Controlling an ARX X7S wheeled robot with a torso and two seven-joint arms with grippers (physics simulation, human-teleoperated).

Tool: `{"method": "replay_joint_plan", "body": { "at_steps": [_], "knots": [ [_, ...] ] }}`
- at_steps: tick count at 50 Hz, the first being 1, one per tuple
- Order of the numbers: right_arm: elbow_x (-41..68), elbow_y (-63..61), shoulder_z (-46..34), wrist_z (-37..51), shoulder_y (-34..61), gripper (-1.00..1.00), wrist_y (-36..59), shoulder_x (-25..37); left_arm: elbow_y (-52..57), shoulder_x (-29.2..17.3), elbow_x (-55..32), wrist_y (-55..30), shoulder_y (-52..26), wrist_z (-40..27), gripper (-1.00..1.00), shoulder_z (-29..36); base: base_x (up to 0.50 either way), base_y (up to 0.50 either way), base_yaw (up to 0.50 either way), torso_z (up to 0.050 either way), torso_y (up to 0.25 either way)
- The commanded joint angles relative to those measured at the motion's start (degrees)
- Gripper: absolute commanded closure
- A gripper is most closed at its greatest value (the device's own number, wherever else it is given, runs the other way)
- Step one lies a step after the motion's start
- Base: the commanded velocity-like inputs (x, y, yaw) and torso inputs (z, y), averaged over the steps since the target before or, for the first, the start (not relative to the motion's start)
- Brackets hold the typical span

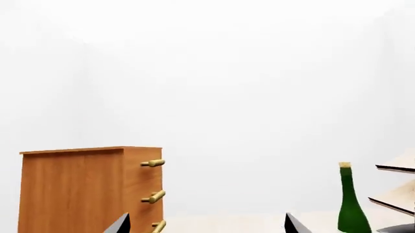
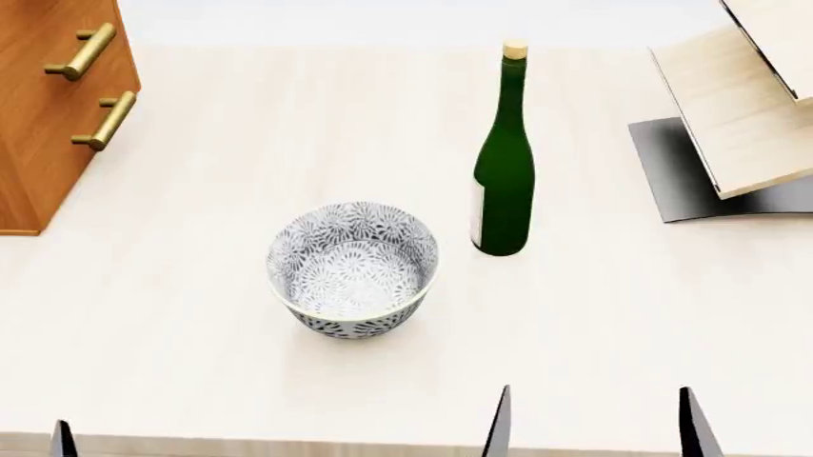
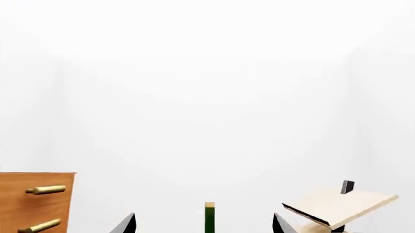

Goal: Put the wine bottle on the wine rack.

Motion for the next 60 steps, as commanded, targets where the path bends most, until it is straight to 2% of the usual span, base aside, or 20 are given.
{"method": "replay_joint_plan", "body": {
  "at_steps": [1,6,15,60],
  "knots": [
    [-1.99,-1.57,-0.07,2.06,-4.31,-1.0,-15.87,0.2,4.16,-1.06,4.54,14.05,6.37,-3.76,-1.0,0.81,0.0,0.0,0.0,0.0,0.0],
    [-2.88,-0.06,-0.18,3.1,-4.83,-1.0,-19.07,-0.13,3.78,-1.32,5.19,16.37,7.3,-4.62,-1.0,1.27,0.0,0.0,0.0,0.0,0.0],
    [-3.64,-0.17,-1.22,3.62,-5.23,-1.0,-18.03,0.4,2.97,-2.01,5.25,18.27,7.75,-5.88,-1.0,1.38,0.0,0.0,0.0,0.0,0.0],
    [-2.19,-0.77,-3.1,6.27,-4.52,-1.0,-15.04,3.32,3.94,-4.27,5.96,15.04,7.16,-7.42,-1.0,3.78,0.15,0.0,0.0,0.0,0.0]
  ]
}}
